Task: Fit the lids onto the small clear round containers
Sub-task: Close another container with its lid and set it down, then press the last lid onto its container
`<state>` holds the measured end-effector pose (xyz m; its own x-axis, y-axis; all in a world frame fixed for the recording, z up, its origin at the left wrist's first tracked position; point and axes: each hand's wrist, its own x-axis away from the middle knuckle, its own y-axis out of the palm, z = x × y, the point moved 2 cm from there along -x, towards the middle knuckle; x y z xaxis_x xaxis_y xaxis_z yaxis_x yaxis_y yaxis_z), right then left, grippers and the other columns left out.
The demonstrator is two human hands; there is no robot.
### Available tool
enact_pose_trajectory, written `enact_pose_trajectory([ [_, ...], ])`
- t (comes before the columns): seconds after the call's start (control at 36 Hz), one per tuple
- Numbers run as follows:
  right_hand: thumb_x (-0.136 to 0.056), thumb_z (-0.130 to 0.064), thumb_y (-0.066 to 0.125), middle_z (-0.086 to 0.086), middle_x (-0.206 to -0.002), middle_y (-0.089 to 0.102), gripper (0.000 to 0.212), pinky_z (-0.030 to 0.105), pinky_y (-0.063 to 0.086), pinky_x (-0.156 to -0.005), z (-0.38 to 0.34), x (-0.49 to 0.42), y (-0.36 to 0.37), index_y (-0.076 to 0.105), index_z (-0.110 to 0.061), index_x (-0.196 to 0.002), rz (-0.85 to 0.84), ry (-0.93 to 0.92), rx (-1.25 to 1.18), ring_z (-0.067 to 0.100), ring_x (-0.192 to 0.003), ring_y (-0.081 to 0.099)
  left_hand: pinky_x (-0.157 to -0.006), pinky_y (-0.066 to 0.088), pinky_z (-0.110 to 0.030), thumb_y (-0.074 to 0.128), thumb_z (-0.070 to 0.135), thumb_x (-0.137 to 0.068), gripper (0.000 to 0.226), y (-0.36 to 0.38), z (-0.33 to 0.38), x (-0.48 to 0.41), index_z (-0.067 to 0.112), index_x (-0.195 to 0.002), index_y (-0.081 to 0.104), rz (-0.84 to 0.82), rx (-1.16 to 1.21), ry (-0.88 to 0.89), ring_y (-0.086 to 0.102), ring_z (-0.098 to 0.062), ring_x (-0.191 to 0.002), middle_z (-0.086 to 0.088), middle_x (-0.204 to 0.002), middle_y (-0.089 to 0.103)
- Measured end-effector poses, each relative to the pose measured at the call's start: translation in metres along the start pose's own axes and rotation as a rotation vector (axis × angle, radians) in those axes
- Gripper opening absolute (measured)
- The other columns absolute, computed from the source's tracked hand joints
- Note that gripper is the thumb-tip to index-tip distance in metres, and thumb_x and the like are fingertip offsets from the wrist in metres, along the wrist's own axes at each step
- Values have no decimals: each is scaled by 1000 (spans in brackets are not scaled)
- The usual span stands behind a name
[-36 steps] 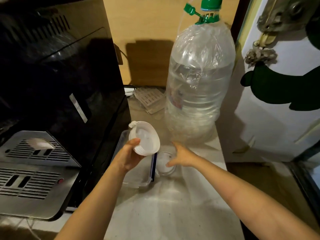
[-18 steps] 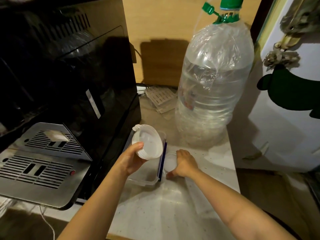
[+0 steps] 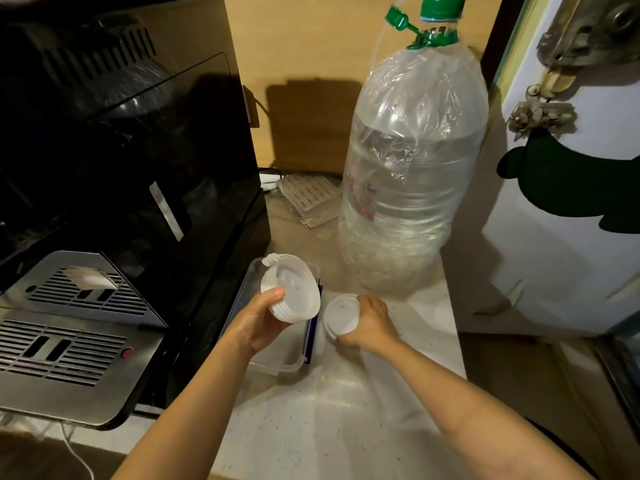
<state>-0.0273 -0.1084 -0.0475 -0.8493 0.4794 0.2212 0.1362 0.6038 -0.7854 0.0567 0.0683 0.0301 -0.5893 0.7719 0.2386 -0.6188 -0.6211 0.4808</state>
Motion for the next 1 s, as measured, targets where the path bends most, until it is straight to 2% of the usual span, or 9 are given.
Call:
enact_pose_trajectory([
  [0.08, -51, -29, 83, 11, -133, 40, 94, 32, 36, -99, 4, -1, -21, 37, -10, -130, 42, 15, -63, 27, -126, 35, -63, 58, -24, 89, 46, -21, 90, 6, -1, -3, 21, -101, 55, -16, -19, -8, 70, -10, -79, 4, -82, 75],
  [0.19, -47, -20, 86, 12, -129, 41, 90, 22, 32, -94, 6, 0, -50, 42, -11, -125, 116, -23, -116, 25, -121, 39, -73, 54, -32, 88, 39, -20, 97, 12, -3, -10, 18, -108, 52, 33, -11, -34, 54, -22, -97, -8, -103, 57],
  [0.28, -48, -16, 86, 11, -130, 33, 92, 17, 29, -85, 6, 5, -72, 38, -10, -126, 131, -32, -126, 24, -119, 40, -74, 51, -33, 72, 28, -38, 84, 21, -5, -18, 14, -117, 44, 58, -29, -43, 53, -22, -95, -8, -102, 54],
  [0.42, -51, -14, 84, 7, -135, 21, 91, 18, 30, -85, -6, 22, -105, 36, -19, -127, 152, -77, -133, 24, -117, 38, -75, 46, -34, 57, 18, -60, 75, 35, -12, -32, 10, -132, 36, 80, -36, -35, 53, -21, -88, -7, -97, 55],
  [0.56, -55, -16, 83, 6, -130, 22, 90, 21, 33, -83, -23, 42, -126, 33, -24, -130, 149, -110, -132, 18, -104, 35, -62, 57, -26, 76, 26, -41, 84, 55, -12, -41, 17, -119, 43, -22, -98, 2, 55, -20, -91, -6, -100, 56],
  [0.64, -57, -13, 82, 6, -128, 22, 87, 20, 35, -82, -32, 51, -133, 33, -23, -129, 155, -134, -114, 14, -100, 31, -60, 56, -23, 72, 30, -43, 71, 65, -11, -46, 19, -110, 49, -59, -153, 37, 57, -18, -87, -6, -97, 58],
  [0.78, -61, -13, 79, 3, -131, 17, 89, 17, 34, -83, -42, 60, -135, 28, -23, -133, 176, -194, -25, 12, -104, 29, -67, 55, -27, 69, 30, -49, 92, 76, -12, -49, 5, -131, 35, -115, -213, 63, 58, -19, -92, -8, -105, 56],
  [0.92, -71, -13, 71, 1, -135, 16, 75, 13, 34, -76, -52, 65, -134, 30, -22, -132, 204, -275, -31, 15, -105, 39, -74, 55, -30, 70, 29, -51, 90, 84, -12, -49, 6, -131, 37, -176, -235, 90, 58, -23, -97, -14, -115, 55],
  [1.0, -76, -7, 66, -2, -141, 15, 74, 15, 38, -80, -58, 67, -132, 26, -20, -137, 203, -308, -59, 15, -113, 38, -71, 56, -30, 69, 26, -54, 78, 86, -11, -50, 8, -126, 44, -212, -207, 106, 63, -19, -92, -10, -108, 61],
])
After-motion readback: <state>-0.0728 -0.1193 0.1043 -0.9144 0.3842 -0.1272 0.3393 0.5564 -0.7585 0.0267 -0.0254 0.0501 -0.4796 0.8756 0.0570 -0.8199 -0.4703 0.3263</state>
